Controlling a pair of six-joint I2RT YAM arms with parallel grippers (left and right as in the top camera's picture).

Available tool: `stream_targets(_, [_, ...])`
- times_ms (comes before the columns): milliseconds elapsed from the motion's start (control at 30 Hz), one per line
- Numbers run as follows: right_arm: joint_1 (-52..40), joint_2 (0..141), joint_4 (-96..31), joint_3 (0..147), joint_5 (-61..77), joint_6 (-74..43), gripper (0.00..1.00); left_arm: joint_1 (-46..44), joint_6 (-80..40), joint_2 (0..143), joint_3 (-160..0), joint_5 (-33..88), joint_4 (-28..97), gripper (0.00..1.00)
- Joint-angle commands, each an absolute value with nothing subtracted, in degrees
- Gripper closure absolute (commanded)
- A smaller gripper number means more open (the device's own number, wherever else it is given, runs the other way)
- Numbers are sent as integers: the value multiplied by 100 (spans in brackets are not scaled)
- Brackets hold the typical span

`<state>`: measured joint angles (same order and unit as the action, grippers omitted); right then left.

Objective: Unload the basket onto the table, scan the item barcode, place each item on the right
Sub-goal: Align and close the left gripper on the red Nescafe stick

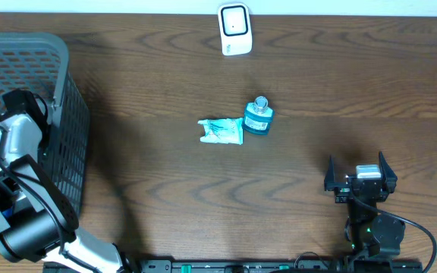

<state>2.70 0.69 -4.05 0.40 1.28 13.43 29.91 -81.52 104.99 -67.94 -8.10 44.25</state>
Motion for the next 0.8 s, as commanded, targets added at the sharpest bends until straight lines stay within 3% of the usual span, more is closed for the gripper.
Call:
stream_targets(0, [255, 38, -429, 34, 97, 1267, 1, 3015, -8348, 10761, -6696, -1011, 4427, 2])
stream_targets(200, [255, 38, -429, 34, 97, 1267, 1, 3015, -8305, 11013, -6681, -1044, 4493, 1])
stream_targets(233, [255, 38, -427, 34, 95, 1269, 1, 3015, -8237, 11028, -6681, -1111, 4497, 7])
stream_targets(267, [255, 38, -429, 34, 97, 1269, 1, 3015, -8180, 11028, -6681, -1179, 4506, 20])
stream_targets(467, [255, 38, -429, 34, 97, 1267, 1, 3017, -8169, 11028, -6681, -1865, 4783, 71])
stream_targets(533, [255, 38, -429, 34, 97, 1269, 1, 3015, -8051, 11028, -6681, -1957, 4818, 92])
stream_targets(767, [255, 38, -429, 34, 97, 1269, 1, 3015, -7373, 10888, -6781, -1979, 4818, 93])
